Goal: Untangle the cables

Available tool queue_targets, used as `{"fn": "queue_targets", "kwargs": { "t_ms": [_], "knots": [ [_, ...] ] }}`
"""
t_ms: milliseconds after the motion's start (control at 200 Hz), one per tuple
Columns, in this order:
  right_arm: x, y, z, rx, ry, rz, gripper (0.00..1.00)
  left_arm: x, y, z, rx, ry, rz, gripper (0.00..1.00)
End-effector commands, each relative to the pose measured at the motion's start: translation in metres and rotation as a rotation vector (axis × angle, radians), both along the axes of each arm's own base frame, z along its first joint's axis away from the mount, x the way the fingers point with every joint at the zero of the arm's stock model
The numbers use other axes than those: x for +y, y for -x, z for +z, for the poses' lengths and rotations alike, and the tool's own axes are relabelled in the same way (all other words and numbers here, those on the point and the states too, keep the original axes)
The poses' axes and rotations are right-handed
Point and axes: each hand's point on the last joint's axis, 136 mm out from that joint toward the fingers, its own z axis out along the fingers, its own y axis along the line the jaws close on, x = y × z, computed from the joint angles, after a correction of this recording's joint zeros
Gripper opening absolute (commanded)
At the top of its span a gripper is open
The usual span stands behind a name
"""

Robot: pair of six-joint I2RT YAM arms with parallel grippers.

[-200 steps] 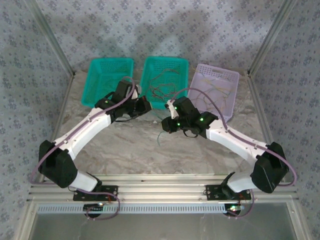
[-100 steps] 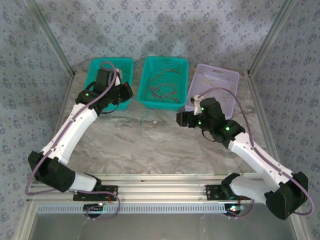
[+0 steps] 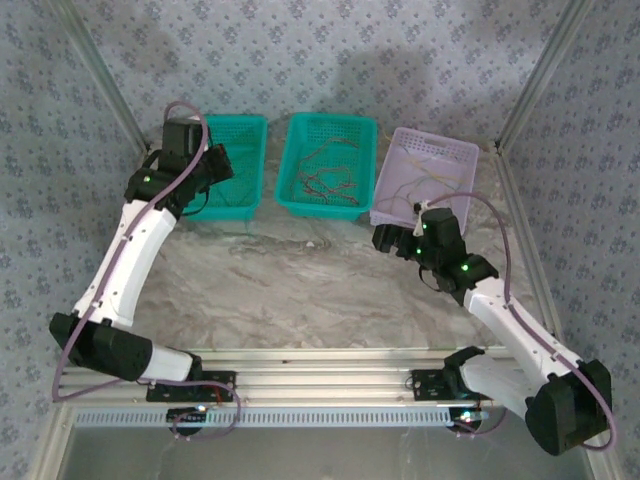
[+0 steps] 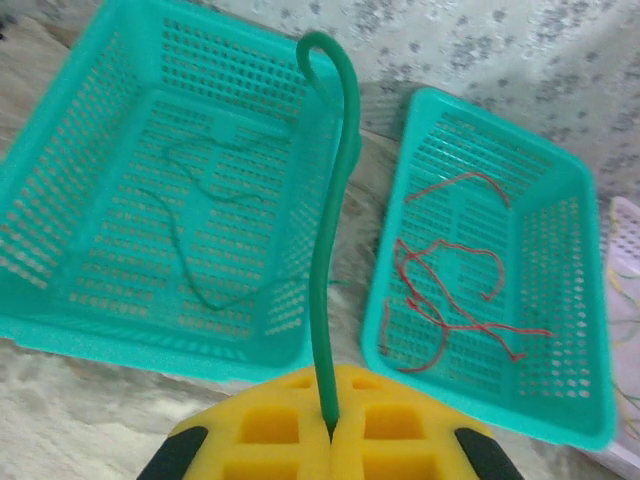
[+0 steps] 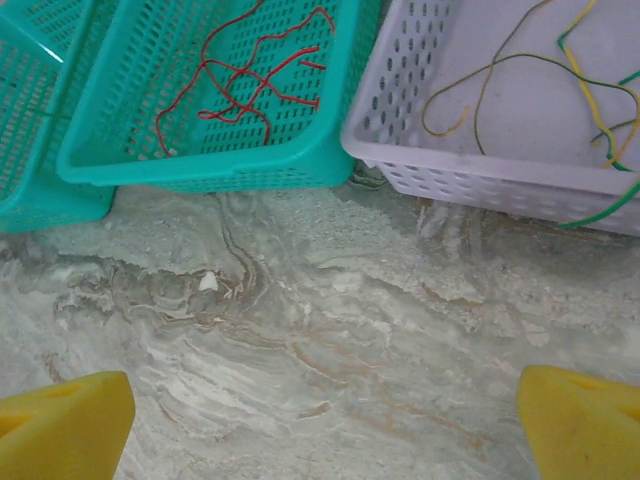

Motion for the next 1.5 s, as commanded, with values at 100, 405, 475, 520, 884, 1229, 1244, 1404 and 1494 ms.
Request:
{"fn": "queue_targets", "kwargs": {
  "t_ms": [100, 405, 475, 520, 884, 1229, 1244, 1404, 1494],
  "knots": [
    [-0.018, -0.004, -0.007, -0.019, 0.005, -0.099, 1.0, 0.03, -0.03, -0.001, -0.039, -0.111, 0.079, 0.0],
    [-0.016, -0.002, -0.011, -0.023, -0.003, -0.084, 1.0, 0.04, -0.08, -0.016, -0.084, -0.198, 0.121, 0.0],
    [-0.015, 0.001, -0.01, -0.033, -0.011, -0.076, 1.0, 0.044, -0.092, -0.023, -0.081, -0.214, 0.147, 0.0],
    [-0.014, 0.002, -0.009, -0.037, -0.019, -0.069, 1.0, 0.048, -0.099, -0.031, -0.061, -0.212, 0.165, 0.0],
    [-0.006, 0.013, -0.011, -0.04, -0.035, -0.023, 1.0, 0.066, -0.149, -0.092, 0.052, -0.282, 0.259, 0.0],
    [-0.002, 0.019, -0.021, -0.025, -0.019, -0.001, 1.0, 0.075, -0.187, -0.134, 0.126, -0.354, 0.281, 0.0],
    [-0.003, 0.019, -0.021, -0.024, -0.016, -0.002, 1.0, 0.074, -0.188, -0.137, 0.131, -0.356, 0.279, 0.0],
    [-0.001, 0.02, -0.029, -0.011, -0.009, 0.003, 1.0, 0.076, -0.197, -0.157, 0.159, -0.369, 0.288, 0.0],
    [0.001, 0.021, -0.031, -0.005, -0.006, 0.01, 1.0, 0.079, -0.201, -0.169, 0.187, -0.371, 0.294, 0.0]
  ]
}}
